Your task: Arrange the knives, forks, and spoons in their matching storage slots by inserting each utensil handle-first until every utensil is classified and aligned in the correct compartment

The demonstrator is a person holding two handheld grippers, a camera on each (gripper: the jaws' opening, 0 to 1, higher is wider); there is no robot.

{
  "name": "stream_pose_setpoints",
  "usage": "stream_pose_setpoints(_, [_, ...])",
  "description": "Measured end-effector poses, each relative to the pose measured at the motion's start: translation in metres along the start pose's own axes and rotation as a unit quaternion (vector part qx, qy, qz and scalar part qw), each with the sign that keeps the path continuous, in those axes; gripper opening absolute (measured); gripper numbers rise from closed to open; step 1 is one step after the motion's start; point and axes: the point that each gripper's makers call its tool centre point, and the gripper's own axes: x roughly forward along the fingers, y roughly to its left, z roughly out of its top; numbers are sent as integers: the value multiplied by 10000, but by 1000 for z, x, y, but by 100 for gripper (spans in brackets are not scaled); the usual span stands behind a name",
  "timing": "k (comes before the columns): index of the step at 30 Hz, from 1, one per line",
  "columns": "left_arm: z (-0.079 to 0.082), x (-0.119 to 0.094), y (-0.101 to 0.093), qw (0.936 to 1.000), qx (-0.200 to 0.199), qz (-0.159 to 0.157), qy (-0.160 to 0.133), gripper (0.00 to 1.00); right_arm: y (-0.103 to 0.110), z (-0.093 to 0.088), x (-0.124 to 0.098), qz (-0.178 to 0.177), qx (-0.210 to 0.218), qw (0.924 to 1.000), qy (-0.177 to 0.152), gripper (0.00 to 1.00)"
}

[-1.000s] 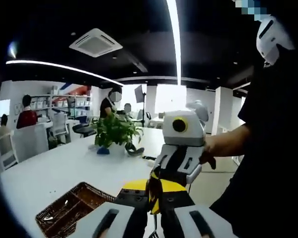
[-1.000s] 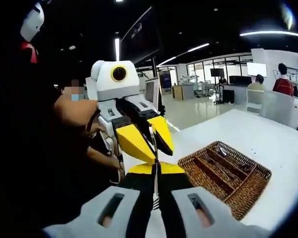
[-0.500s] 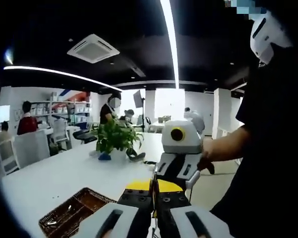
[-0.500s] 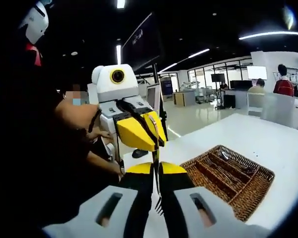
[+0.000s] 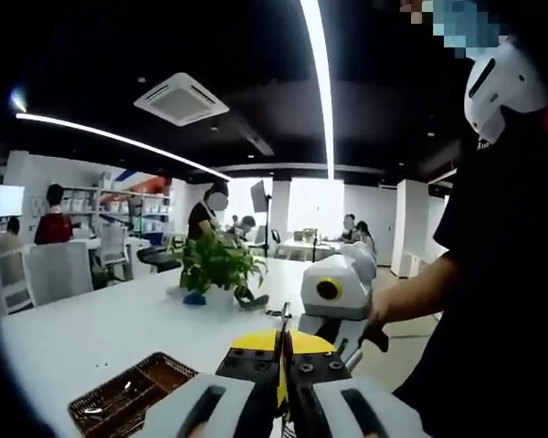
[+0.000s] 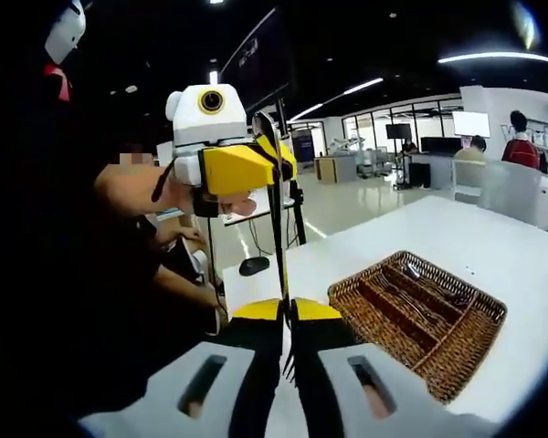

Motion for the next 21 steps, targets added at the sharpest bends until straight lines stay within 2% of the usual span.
stream_pose_setpoints(9, [-24,-13,6,9982,79,87,591,0,-18,-13,-12,-357,-380,9978,419,0])
stream_pose_setpoints(10, [-31,-16,7,9969,108,101,776,0,-19,-16,-15,-358,-562,9960,588,0])
stream_pose_setpoints(12, [-39,-16,7,9954,173,105,942,0,-21,-20,-17,-457,-927,9912,822,0])
stream_pose_setpoints(20, [-56,-21,3,9917,369,-1,1235,0,-20,-26,-19,-395,-1346,9832,1167,0])
stream_pose_setpoints(21, [-57,-22,3,9914,373,11,1252,0,-18,-28,-18,-346,-1486,9802,1260,0])
